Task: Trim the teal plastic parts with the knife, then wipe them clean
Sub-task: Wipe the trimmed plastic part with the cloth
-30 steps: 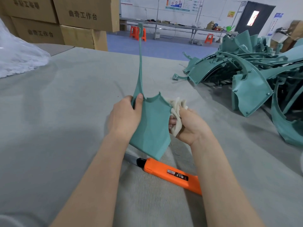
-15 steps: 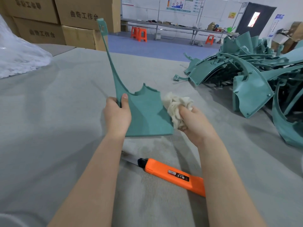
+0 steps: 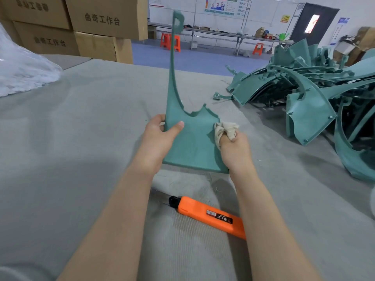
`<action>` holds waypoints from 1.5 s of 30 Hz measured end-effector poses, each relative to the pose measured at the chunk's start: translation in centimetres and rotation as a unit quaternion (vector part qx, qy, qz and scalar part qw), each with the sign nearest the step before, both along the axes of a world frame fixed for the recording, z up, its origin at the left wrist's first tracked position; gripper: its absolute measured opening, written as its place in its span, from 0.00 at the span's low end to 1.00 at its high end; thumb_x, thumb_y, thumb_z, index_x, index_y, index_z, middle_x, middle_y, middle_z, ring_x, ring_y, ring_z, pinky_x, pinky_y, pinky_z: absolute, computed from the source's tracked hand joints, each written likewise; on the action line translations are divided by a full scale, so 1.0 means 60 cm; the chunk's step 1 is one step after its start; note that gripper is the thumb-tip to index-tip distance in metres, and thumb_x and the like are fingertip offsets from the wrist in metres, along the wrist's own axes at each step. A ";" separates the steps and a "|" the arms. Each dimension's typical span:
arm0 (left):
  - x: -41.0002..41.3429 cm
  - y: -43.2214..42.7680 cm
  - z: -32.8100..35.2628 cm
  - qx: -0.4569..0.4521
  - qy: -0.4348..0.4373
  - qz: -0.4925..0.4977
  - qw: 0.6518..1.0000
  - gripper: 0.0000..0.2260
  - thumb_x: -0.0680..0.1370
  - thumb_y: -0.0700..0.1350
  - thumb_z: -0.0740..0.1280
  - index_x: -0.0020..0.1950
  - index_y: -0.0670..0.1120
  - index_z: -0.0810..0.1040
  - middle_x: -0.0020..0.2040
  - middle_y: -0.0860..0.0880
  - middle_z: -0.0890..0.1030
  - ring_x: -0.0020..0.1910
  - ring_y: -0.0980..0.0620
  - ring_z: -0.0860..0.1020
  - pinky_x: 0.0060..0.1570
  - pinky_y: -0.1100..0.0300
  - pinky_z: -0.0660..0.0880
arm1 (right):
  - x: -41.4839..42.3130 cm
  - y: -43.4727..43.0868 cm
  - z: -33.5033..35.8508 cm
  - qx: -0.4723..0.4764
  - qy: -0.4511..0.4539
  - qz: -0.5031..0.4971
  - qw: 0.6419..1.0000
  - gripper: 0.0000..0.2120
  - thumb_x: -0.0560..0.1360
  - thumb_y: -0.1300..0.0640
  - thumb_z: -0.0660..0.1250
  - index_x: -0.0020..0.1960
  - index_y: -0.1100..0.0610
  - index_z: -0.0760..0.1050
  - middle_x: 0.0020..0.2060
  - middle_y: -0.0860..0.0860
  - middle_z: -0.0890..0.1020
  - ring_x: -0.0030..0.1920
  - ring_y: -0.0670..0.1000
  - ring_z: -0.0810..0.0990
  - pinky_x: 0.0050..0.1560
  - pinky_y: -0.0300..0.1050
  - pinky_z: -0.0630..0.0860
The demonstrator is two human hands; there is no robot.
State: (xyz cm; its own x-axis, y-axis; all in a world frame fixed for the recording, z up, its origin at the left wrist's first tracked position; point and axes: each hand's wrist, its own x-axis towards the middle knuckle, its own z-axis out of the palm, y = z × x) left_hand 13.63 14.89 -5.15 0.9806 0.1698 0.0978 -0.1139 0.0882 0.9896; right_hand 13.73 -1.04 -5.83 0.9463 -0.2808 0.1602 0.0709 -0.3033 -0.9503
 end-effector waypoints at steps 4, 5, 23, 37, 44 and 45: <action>-0.009 -0.001 0.007 -0.101 0.039 -0.106 0.988 0.05 0.79 0.46 0.66 0.53 0.48 0.80 0.49 0.50 0.86 0.47 0.52 0.84 0.44 0.60 0.81 | -0.001 -0.005 0.006 0.085 0.031 -0.048 0.995 0.18 0.78 0.48 0.65 0.35 0.58 0.75 0.27 0.44 0.74 0.32 0.47 0.72 0.33 0.36 0.70; -0.011 -0.002 0.009 -0.116 0.048 -0.118 0.985 0.07 0.80 0.46 0.65 0.54 0.47 0.80 0.49 0.49 0.86 0.48 0.53 0.84 0.43 0.61 0.81 | -0.001 -0.008 0.007 0.101 0.034 -0.059 0.993 0.17 0.77 0.47 0.64 0.35 0.56 0.74 0.28 0.45 0.75 0.34 0.49 0.73 0.34 0.37 0.70; -0.019 -0.026 0.016 -0.110 0.080 -0.121 0.983 0.17 0.84 0.56 0.52 0.54 0.51 0.79 0.41 0.51 0.86 0.39 0.52 0.85 0.31 0.61 0.78 | -0.042 0.054 0.024 -0.067 -0.205 0.021 0.976 0.12 0.74 0.61 0.70 0.51 0.51 0.70 0.38 0.38 0.76 0.40 0.31 0.75 0.38 0.24 0.67; -0.024 -0.036 0.025 -0.012 0.068 -0.076 0.995 0.18 0.84 0.52 0.51 0.62 0.47 0.77 0.55 0.45 0.83 0.54 0.48 0.81 0.55 0.51 0.78 | -0.038 0.064 0.020 -0.226 -0.145 -0.002 0.963 0.05 0.71 0.63 0.66 0.46 0.59 0.79 0.41 0.51 0.73 0.46 0.58 0.75 0.51 0.58 0.71; -0.039 -0.044 0.037 0.066 0.055 -0.117 0.989 0.16 0.84 0.53 0.54 0.56 0.50 0.80 0.53 0.45 0.83 0.54 0.46 0.81 0.59 0.46 0.76 | -0.044 0.060 0.027 -0.188 -0.213 -0.067 0.956 0.07 0.69 0.65 0.65 0.46 0.62 0.80 0.43 0.56 0.76 0.46 0.60 0.74 0.50 0.59 0.71; -0.041 -0.046 0.040 0.076 0.050 -0.124 0.988 0.16 0.84 0.53 0.54 0.56 0.51 0.80 0.54 0.45 0.83 0.55 0.46 0.81 0.61 0.45 0.75 | -0.045 0.058 0.030 -0.187 -0.225 -0.080 0.953 0.08 0.69 0.64 0.64 0.46 0.61 0.80 0.44 0.56 0.76 0.46 0.60 0.74 0.50 0.59 0.71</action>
State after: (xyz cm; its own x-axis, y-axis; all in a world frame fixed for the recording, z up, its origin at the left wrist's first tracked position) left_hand 11.20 12.11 -2.76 0.9963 -0.0853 0.0045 -0.0087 -0.0490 0.9988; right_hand 11.04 2.45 -4.03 0.7090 -0.2586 0.6561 0.3697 -0.6559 -0.6581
